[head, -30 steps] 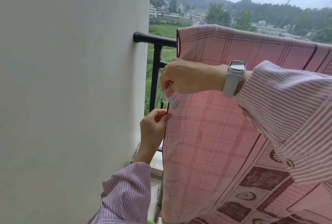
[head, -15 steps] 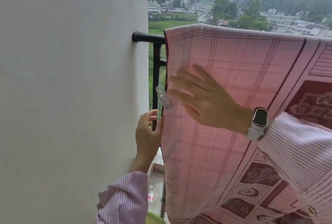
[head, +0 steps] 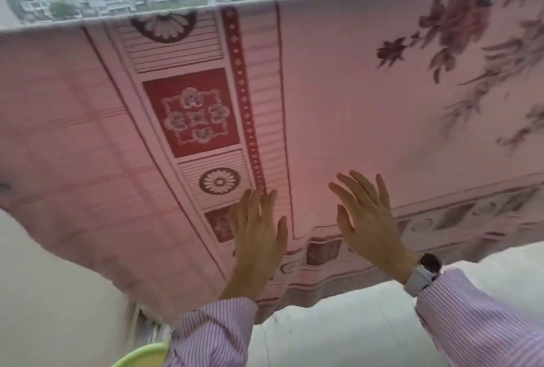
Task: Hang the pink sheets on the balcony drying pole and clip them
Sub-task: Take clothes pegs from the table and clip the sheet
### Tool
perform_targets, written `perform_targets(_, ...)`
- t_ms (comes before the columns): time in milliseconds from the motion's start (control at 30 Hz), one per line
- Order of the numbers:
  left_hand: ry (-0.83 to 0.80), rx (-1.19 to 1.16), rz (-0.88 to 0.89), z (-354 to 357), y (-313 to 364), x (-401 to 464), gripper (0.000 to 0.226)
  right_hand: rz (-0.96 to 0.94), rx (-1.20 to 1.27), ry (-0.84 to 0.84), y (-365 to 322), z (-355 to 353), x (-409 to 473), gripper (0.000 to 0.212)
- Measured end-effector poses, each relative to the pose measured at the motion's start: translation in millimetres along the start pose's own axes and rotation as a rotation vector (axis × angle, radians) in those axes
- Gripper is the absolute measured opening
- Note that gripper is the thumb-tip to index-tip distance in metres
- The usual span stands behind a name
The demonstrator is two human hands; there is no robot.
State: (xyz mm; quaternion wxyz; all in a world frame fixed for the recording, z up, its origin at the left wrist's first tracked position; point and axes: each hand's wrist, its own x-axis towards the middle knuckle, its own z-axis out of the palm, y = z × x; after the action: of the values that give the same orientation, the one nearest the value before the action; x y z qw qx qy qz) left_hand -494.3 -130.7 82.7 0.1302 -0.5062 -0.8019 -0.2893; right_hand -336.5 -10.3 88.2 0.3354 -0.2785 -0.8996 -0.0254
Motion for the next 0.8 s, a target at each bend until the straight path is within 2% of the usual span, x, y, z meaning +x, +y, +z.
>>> perform_targets(67, -0.121, -0.012, 0.096, 39.8, 65.6, 9.7, 0.047, 0.123, -0.04, 0.028, 66.6, -28.8, -36.5, 0.035)
perform_targets(133, -0.213, -0.042, 0.187, 103.8, 160.3, 24.9, 0.046, 0.271, -0.07, 0.028, 160.6, -62.5, -78.1, 0.035)
perform_targets(300, -0.448, -0.156, 0.396, 187.7, 322.0, 35.3, 0.048, 0.589, -0.223, 0.087, 288.1, -124.0, -166.3, 0.036)
perform_targets(400, -0.502, -0.184, 0.552, 229.7, 404.8, 43.8, 0.049, 0.789, -0.281, 0.114, 350.9, -150.2, -206.7, 0.037)
perform_targets(533, -0.525, -0.244, 0.68, 291.3, 495.2, 56.7, 0.046, 0.903, -0.377, 0.162, 425.2, -176.0, -244.7, 0.038)
perform_targets(800, -0.571, -0.382, 0.852, 426.9, 750.9, 141.7, 0.051, 1.128, -0.504, 0.094, 678.4, -269.8, -251.8, 0.042)
